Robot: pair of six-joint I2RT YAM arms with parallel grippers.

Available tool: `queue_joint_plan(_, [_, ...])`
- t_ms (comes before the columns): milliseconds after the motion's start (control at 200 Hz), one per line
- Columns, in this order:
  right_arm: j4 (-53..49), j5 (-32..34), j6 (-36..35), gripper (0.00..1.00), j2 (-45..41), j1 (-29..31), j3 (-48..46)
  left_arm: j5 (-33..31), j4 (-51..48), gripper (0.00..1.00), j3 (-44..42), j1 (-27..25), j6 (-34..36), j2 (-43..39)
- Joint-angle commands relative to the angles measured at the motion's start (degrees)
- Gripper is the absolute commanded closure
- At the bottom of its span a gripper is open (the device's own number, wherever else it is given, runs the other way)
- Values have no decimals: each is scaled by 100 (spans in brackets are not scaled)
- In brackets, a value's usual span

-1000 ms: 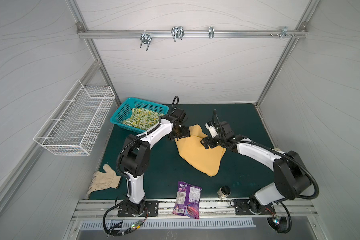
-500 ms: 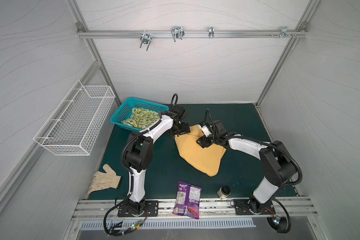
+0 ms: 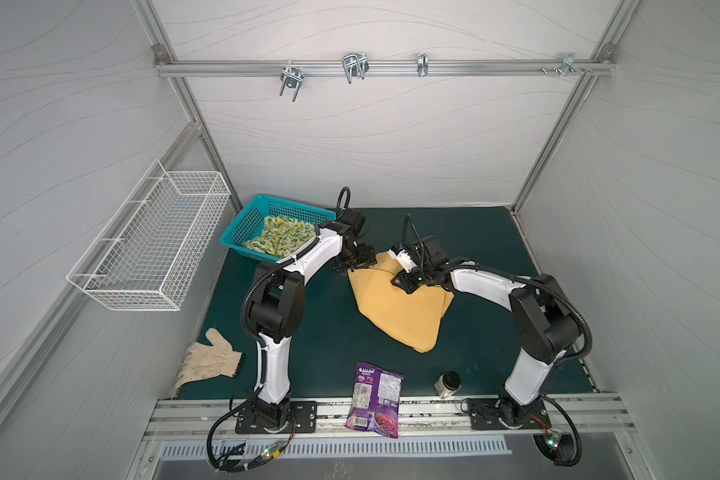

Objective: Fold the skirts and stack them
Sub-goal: 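Grasp the yellow skirt's waistband edges with both grippers, then lift the yellow skirt with both grippers, raising it off the table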

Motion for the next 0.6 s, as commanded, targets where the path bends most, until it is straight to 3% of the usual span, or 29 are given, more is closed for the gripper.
queue_joint_plan(0, [-476, -269, 20, 100, 9, 32, 176, 100, -117, 4, 271, 42, -80, 121])
queue_joint_plan(380, [-937, 53, 384, 100, -664, 374, 59, 180, -187, 5, 192, 42, 31, 147])
queue_joint_plan(515, [-962, 70, 432, 100, -831, 446, 5, 197, -221, 12, 289, 42, 87, 299])
queue_joint_plan(595, [-1038, 106, 432, 100, -845, 481, 18, 279, -244, 22, 417, 42, 104, 420])
